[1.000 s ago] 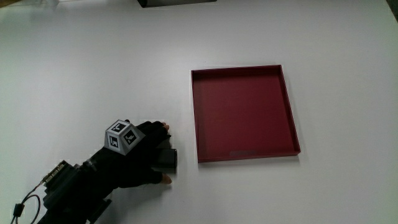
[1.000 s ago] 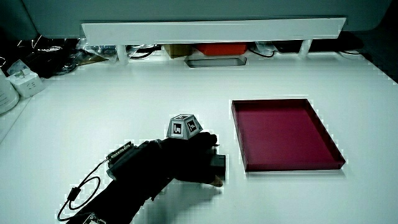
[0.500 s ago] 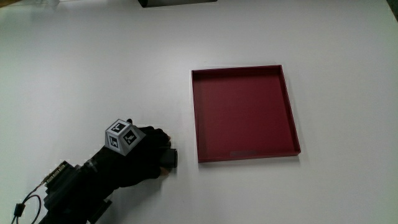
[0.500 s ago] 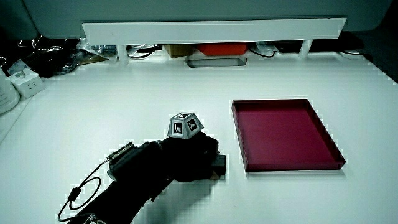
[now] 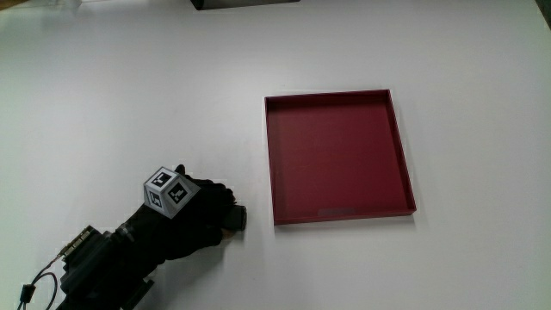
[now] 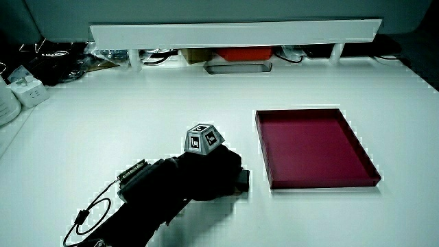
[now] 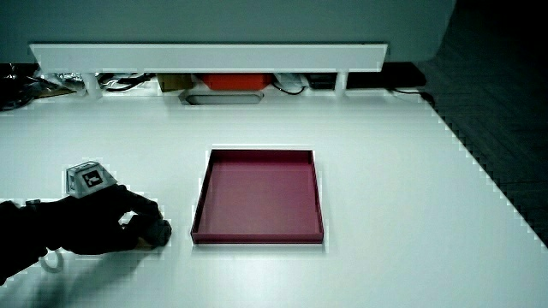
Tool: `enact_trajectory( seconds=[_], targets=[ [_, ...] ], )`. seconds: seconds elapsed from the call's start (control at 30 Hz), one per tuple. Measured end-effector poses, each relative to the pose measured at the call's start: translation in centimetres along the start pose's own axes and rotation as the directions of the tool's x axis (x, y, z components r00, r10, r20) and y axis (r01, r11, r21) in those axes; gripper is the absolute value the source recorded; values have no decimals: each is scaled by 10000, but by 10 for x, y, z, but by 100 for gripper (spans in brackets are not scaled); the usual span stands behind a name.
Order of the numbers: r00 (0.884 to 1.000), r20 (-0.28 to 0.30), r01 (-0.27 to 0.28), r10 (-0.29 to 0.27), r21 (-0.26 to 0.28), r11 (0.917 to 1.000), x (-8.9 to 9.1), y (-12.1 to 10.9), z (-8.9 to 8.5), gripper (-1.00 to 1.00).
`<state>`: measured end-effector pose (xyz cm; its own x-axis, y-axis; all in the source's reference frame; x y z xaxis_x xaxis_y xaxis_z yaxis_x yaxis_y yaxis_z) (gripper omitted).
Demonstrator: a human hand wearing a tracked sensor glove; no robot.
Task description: Pick charger from desk
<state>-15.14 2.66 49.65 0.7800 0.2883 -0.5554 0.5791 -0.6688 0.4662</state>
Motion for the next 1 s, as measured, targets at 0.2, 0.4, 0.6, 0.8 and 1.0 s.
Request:
enact_trajectory(
  seconds=[0.2, 0.4, 0.6, 0.8, 1.0],
  targets=[
    [9997, 203, 119, -125, 286, 9995, -3, -3, 5, 100],
    [9990, 339, 280, -301, 601, 9978, 3, -2, 21, 100],
    [9954, 576, 701, -762, 1018, 9923, 15, 7, 32, 100],
    [9931, 569, 947, -1029, 1317, 9868, 35, 20, 47, 100],
    [9887, 712, 1182, -1323, 1747, 9775, 47, 36, 60, 100]
  ],
)
